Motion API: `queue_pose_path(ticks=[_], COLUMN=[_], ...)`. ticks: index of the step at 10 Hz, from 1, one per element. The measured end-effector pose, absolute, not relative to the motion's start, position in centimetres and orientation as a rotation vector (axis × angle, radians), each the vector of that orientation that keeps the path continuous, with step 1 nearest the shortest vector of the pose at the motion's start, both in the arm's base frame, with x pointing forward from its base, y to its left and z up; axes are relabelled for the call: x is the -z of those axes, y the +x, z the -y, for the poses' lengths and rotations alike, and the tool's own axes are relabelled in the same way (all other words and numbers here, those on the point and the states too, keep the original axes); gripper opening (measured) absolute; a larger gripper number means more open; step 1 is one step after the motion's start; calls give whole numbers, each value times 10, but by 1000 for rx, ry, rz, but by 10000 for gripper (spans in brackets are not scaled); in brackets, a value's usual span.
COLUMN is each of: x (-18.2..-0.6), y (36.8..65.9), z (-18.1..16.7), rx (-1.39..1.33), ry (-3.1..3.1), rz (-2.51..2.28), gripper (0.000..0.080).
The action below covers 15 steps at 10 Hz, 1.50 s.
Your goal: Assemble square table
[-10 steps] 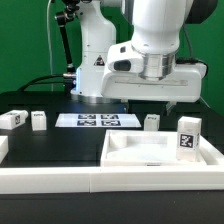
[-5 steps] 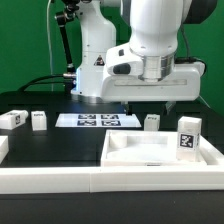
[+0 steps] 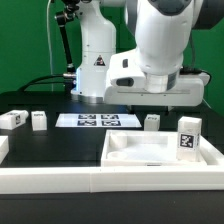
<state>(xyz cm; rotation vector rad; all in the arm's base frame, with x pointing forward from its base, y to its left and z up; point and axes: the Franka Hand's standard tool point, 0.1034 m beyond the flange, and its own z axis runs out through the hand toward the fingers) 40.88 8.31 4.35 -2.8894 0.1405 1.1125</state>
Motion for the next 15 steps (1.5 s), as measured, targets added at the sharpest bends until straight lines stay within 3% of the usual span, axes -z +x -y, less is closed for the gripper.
queue_pose_path(ticks=[5,15], x=[-29,-7], y=[407,399], z=[-82,-89], rx=[-1445,-1370], ry=[-2753,-2799], rz=[-140,-132], gripper=[649,649])
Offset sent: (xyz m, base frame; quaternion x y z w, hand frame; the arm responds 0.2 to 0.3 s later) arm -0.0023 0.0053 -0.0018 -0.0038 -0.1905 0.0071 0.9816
